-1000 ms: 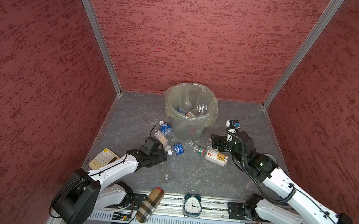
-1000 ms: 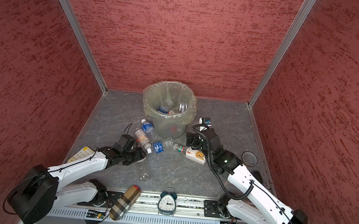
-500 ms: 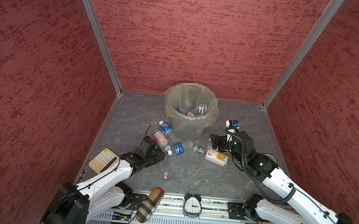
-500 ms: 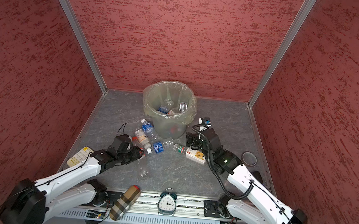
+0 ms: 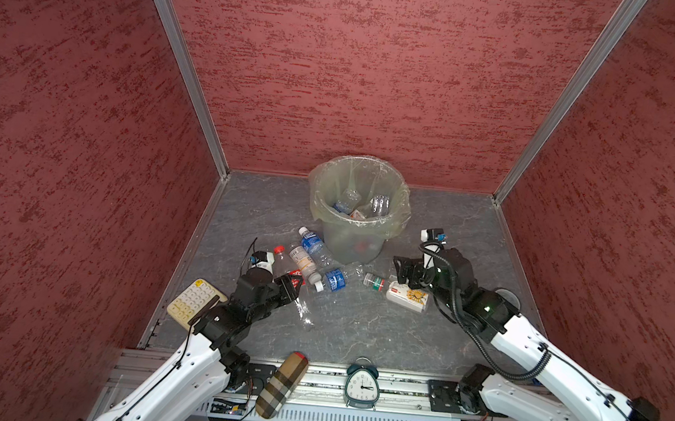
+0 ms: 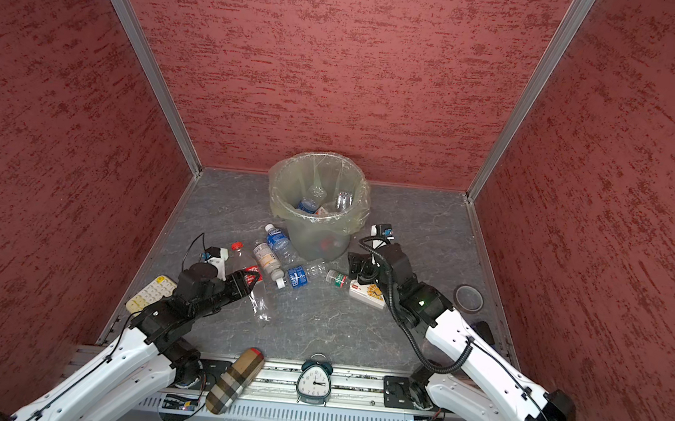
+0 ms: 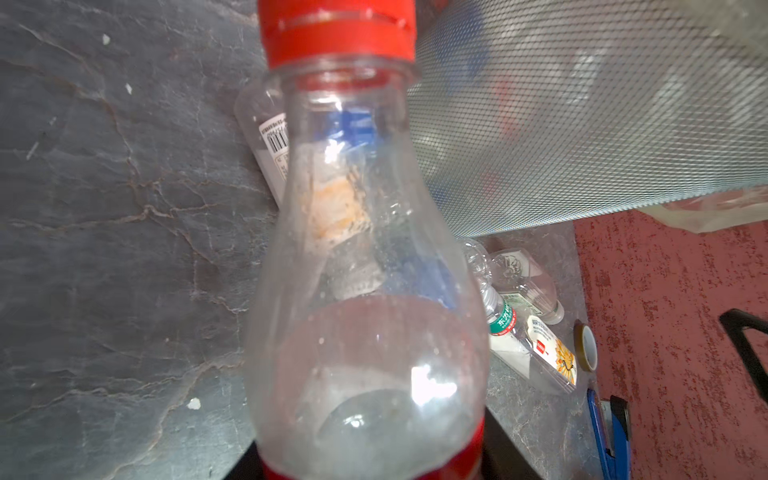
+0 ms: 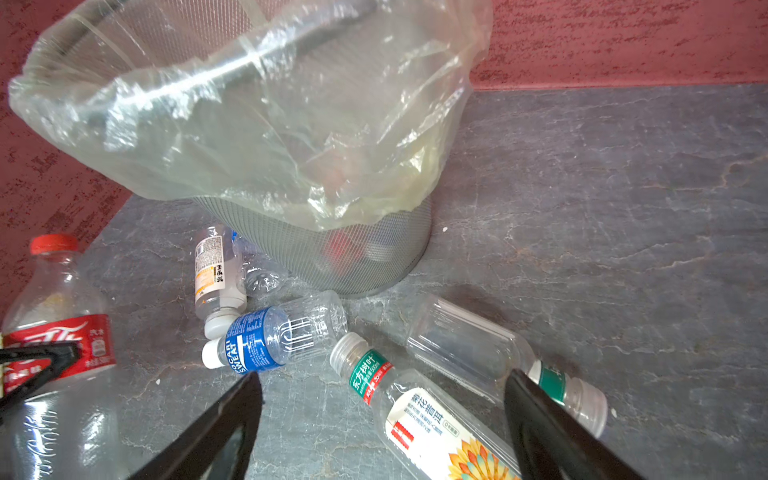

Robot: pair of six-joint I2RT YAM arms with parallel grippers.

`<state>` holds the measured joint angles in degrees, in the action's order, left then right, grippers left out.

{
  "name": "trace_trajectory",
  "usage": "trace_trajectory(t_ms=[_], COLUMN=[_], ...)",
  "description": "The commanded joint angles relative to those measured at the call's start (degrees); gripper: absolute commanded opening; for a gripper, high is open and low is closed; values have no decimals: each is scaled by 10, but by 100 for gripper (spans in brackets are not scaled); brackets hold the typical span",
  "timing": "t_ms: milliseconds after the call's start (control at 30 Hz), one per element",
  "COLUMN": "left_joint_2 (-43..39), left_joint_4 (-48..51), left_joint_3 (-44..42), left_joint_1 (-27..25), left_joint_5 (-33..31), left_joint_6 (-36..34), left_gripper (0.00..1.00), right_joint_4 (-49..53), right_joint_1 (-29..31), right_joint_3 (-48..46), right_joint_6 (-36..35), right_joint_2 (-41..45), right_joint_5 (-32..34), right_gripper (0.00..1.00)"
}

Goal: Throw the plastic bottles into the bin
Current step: 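Close the left gripper on the Coca-Cola bottle and lift it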

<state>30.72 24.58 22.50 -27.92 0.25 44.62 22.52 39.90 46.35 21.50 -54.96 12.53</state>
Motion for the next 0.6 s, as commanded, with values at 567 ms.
trace_trajectory(t_ms=[567], left_joint_2=[-145], left_joint_4=[94], left_joint_3=[96], left_joint_1=[-2], left_joint_5=[-63], left_joint_6=[-123], left_gripper=[50], right_joint_4=[-27], right_joint_1=[-4], right_joint_3=[-69], right_joint_6=[43], right_joint_2=[7], right_joint_5=[-48], right_gripper=[90])
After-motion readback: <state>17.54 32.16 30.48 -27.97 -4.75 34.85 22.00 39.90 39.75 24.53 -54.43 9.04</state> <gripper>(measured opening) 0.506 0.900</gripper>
